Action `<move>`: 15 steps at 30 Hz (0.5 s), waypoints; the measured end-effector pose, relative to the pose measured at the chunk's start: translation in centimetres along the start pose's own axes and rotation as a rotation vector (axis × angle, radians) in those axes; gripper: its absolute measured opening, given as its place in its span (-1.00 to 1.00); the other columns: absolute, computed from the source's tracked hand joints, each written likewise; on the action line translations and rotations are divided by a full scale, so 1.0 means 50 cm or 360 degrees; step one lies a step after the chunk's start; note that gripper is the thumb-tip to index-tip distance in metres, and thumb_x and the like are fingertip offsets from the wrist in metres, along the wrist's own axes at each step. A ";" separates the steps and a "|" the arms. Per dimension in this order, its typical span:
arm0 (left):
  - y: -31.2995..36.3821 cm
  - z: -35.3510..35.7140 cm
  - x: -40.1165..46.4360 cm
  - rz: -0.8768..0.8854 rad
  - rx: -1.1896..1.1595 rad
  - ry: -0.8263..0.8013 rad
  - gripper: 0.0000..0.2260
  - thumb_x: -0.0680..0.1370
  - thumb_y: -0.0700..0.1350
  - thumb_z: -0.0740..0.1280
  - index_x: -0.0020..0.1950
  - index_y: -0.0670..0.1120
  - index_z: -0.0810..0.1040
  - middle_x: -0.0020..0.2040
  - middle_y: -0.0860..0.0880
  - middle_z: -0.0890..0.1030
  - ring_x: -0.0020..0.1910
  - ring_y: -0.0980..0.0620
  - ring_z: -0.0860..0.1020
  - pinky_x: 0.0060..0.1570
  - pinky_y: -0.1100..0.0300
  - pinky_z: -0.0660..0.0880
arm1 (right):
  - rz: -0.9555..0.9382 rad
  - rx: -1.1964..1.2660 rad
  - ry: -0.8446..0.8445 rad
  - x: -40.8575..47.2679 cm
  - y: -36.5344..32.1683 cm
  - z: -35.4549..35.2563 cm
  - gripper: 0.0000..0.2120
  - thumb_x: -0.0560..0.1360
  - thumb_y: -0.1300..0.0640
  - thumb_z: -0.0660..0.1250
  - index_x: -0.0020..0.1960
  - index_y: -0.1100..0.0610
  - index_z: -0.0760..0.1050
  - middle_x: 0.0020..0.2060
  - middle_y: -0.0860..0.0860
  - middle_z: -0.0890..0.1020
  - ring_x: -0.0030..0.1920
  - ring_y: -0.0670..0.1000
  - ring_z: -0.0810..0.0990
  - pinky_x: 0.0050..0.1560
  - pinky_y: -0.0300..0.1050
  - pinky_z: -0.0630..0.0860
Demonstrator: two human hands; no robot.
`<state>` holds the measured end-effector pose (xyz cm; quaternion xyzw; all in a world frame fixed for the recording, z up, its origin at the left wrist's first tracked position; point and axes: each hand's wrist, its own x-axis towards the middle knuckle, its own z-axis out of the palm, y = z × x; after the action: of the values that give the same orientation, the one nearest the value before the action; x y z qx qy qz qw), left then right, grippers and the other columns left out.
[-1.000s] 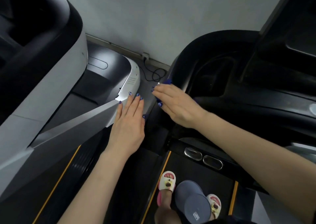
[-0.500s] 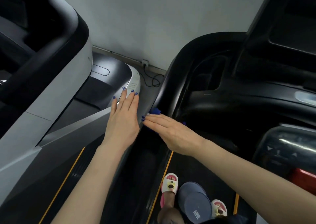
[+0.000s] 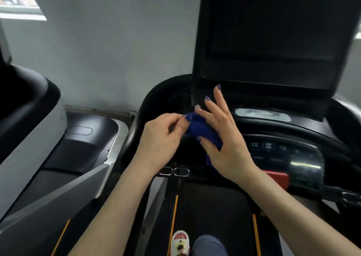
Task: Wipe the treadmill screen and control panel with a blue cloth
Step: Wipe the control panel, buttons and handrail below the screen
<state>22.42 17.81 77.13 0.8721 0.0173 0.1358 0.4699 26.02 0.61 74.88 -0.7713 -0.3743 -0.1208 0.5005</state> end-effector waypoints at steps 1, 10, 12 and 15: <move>0.032 0.022 -0.014 -0.0005 -0.0071 -0.0044 -0.84 0.62 0.01 0.32 0.03 0.01 0.68 -0.14 0.09 0.68 -0.13 0.20 0.61 -0.16 0.40 0.45 | -0.0014 -0.0012 0.0018 -0.025 -0.008 -0.028 -0.32 0.45 0.53 0.35 0.50 0.36 0.18 0.57 0.26 -0.03 0.52 -0.03 0.28 0.38 -0.04 0.44; 0.218 0.216 -0.224 -0.0045 -0.0437 -0.0145 -0.91 0.58 -0.14 0.41 0.03 0.01 0.69 -0.13 0.03 0.72 -0.07 0.02 0.68 0.02 -0.03 0.63 | 0.0400 -0.0124 0.0100 -0.294 -0.088 -0.272 -0.15 0.44 0.11 0.51 0.58 0.15 0.12 0.56 0.01 0.19 0.56 -0.08 0.13 0.50 -0.17 0.23; 0.235 0.243 -0.266 -0.0057 -0.0474 -0.0187 -0.92 0.57 -0.12 0.41 0.01 0.04 0.68 -0.13 0.02 0.71 -0.06 -0.05 0.68 0.03 -0.13 0.62 | 0.0497 -0.0167 0.0136 -0.324 -0.104 -0.312 -0.32 0.45 0.02 0.46 0.51 0.11 0.32 0.44 -0.03 0.40 0.49 -0.10 0.28 0.48 -0.04 0.29; 0.253 0.263 -0.322 -0.0024 -0.0449 -0.0228 -0.89 0.58 -0.18 0.41 0.01 0.02 0.68 -0.12 0.01 0.71 -0.06 0.00 0.67 0.05 -0.11 0.61 | 0.0413 -0.0248 0.0116 -0.354 -0.122 -0.343 -0.67 0.44 0.10 0.50 0.18 0.14 0.61 0.15 -0.04 0.59 0.24 -0.07 0.53 0.27 0.01 0.49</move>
<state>9.04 -2.51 77.13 0.8048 -0.0289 0.0709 0.5886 12.75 -20.92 77.17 -0.8448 -0.2424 -0.1116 0.4639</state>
